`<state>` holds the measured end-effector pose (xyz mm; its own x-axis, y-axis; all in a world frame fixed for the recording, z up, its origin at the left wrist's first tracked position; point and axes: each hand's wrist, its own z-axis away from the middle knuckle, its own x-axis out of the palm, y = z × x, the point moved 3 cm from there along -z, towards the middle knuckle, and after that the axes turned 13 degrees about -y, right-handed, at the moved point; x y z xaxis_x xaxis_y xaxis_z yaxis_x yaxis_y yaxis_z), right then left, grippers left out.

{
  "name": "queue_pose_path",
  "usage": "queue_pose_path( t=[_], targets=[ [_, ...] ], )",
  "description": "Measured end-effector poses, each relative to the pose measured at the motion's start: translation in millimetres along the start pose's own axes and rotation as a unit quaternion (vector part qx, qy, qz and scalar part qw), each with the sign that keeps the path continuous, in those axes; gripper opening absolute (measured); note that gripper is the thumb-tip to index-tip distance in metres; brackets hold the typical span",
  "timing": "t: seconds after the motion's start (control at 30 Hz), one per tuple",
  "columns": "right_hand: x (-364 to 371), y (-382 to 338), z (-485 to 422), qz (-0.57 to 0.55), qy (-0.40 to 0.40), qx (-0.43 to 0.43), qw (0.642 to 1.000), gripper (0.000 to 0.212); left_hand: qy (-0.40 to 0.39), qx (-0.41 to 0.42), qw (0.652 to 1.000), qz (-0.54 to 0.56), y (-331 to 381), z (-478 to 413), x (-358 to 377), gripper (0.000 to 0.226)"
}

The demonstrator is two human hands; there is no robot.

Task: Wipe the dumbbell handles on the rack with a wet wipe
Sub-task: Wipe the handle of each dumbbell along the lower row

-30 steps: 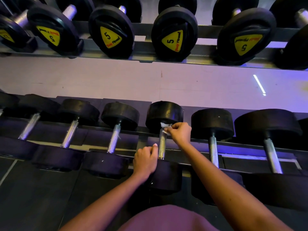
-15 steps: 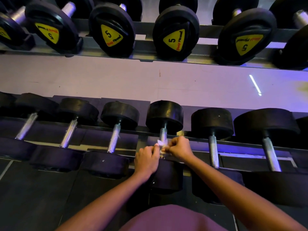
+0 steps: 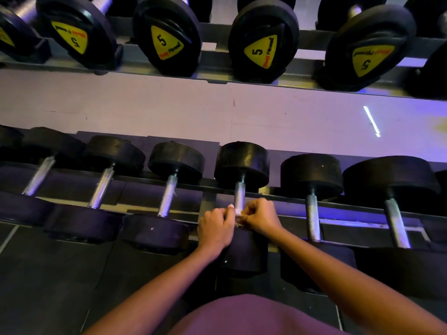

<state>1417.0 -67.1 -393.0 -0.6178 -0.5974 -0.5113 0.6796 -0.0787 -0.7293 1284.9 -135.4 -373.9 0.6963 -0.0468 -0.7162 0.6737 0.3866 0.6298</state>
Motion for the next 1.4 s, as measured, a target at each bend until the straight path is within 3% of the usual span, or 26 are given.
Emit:
queue_pose_path(
  t=[0.1,0.27,0.4,0.53,0.73,0.83,0.97,1.1,1.2,1.4],
  targets=[
    [2.0,5.3,3.3,-0.041,-0.025,0.013,0.999,0.016,-0.003,-0.004,1.000,-0.001,0.4,1.3,-1.3,0.048],
    [-20.0,12.3,-25.0,-0.281,0.095,0.055,0.953,0.016,-0.001,-0.006,1.000,0.001,0.5,2.4,-2.0,0.049],
    [-20.4,7.3,-41.2,-0.343,0.089,0.045,0.934,0.012,-0.001,-0.003,1.000,-0.002,2.5,3.9,-3.5,0.048],
    [-11.9,7.7,-34.5,-0.307,0.066,0.048,0.948,0.018,0.001,-0.002,1.000,-0.002,4.0,4.9,-5.1,0.047],
    [9.5,28.5,2.7,-0.233,-0.042,0.057,0.970,0.021,-0.001,0.005,1.000,-0.004,2.9,3.7,-4.3,0.047],
    [6.4,28.5,1.9,-0.219,-0.024,0.063,0.973,0.018,-0.003,0.010,1.000,-0.003,2.5,3.6,-3.6,0.047],
    [-15.2,12.0,-23.6,-0.220,0.106,0.039,0.969,0.018,-0.004,0.013,1.000,0.008,1.9,4.5,-4.7,0.047],
    [-21.3,-8.3,-44.8,-0.180,0.151,0.020,0.972,0.017,-0.011,0.007,1.000,0.017,1.1,4.5,-3.5,0.048],
    [-16.2,-12.8,-40.1,-0.139,0.140,0.035,0.980,0.018,-0.016,0.011,1.000,0.020,1.6,4.0,-2.9,0.049],
    [1.5,-7.8,2.1,-0.025,0.046,0.042,0.998,0.021,-0.014,0.012,1.000,0.001,2.0,4.4,-4.1,0.046]
  ],
)
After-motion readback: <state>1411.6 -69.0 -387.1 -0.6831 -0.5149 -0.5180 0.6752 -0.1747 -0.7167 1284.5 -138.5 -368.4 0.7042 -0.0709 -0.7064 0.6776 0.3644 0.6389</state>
